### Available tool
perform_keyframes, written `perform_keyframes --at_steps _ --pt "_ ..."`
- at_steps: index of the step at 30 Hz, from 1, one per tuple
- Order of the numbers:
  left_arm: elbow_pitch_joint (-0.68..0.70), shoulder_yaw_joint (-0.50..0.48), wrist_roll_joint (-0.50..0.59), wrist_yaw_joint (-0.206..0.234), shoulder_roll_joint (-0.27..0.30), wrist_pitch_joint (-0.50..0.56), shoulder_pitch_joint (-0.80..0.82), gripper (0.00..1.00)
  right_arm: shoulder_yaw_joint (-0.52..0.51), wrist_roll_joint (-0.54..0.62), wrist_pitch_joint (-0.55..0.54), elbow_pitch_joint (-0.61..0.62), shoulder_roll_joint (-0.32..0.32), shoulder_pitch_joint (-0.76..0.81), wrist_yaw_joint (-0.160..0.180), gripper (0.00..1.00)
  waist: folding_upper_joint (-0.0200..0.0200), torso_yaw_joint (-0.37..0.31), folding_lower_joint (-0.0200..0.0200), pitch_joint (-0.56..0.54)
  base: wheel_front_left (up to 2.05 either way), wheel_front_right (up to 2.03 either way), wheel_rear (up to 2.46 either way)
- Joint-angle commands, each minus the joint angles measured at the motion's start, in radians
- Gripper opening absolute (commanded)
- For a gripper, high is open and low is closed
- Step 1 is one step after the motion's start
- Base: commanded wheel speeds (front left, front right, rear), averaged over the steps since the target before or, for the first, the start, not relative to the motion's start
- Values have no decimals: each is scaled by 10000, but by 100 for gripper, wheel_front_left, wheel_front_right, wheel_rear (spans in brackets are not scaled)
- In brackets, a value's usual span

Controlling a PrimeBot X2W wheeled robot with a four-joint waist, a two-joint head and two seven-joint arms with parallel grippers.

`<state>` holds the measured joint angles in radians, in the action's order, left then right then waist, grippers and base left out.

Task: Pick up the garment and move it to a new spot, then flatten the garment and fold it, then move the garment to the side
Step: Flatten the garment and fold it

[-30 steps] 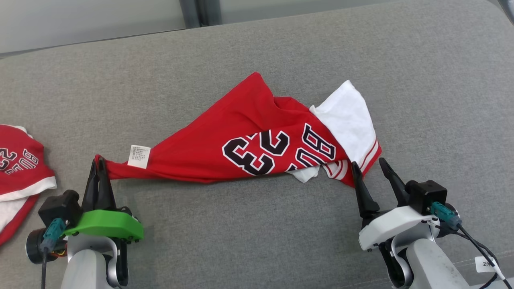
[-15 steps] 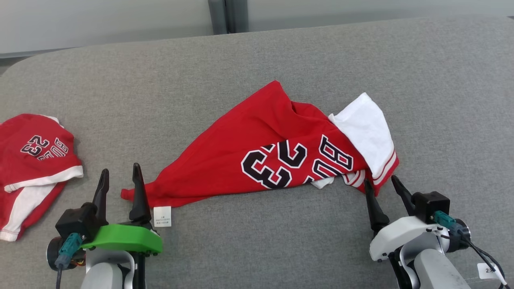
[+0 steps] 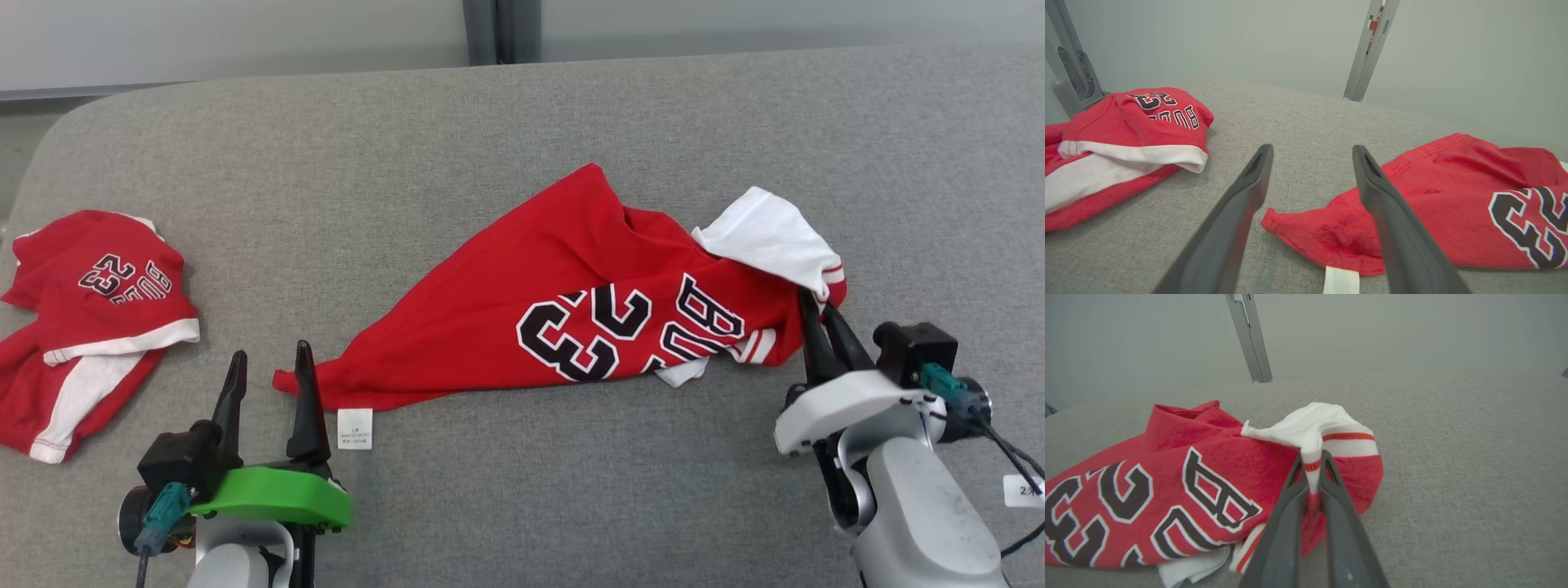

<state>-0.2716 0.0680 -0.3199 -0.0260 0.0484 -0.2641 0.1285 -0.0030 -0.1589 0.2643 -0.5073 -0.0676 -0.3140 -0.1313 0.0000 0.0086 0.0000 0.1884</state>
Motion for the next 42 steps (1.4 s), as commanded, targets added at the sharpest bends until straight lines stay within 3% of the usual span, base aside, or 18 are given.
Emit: perform_keyframes --at_steps 1,8,16,17,18,19,24,36,42 --pt "-14 99 -78 29 39 -5 -136 100 107 11 1 253 -136 -350 10 0 0 87 0 40 0 0 0" --pt "-111 712 -283 3 43 -5 16 100 1344 215 1 657 -1179 -2627 12 0 0 377 0 346 0 0 0" --pt "-75 1592 -636 48 37 -5 452 100 2519 590 1 -1036 -2014 -5604 12 0 0 1369 0 857 0 0 0" --pt "-73 1691 -666 68 34 -5 497 100 2696 671 -14 -1534 -2026 -5871 12 14 0 1506 0 932 0 0 0" --pt "-65 1768 -712 92 37 -5 537 100 2805 710 -17 -1900 -2036 -6104 12 64 0 1617 0 994 0 0 0" --pt "-55 1873 -750 101 37 -5 582 100 2870 681 -6 -2297 -2017 -6393 12 100 0 1751 0 1079 0 0 0" --pt "37 2103 -871 244 35 -5 593 100 3087 498 4 -3312 -1728 -6661 12 100 0 1985 0 1311 0 0 0" --pt "129 1818 -708 280 35 -5 639 100 2577 -588 9 -2876 -1803 -4058 12 100 0 1406 0 1399 0 0 0" --pt "235 1900 -626 297 37 -5 783 100 2221 -337 10 -3324 -1928 -3635 12 100 0 1350 0 1704 0 0 0"
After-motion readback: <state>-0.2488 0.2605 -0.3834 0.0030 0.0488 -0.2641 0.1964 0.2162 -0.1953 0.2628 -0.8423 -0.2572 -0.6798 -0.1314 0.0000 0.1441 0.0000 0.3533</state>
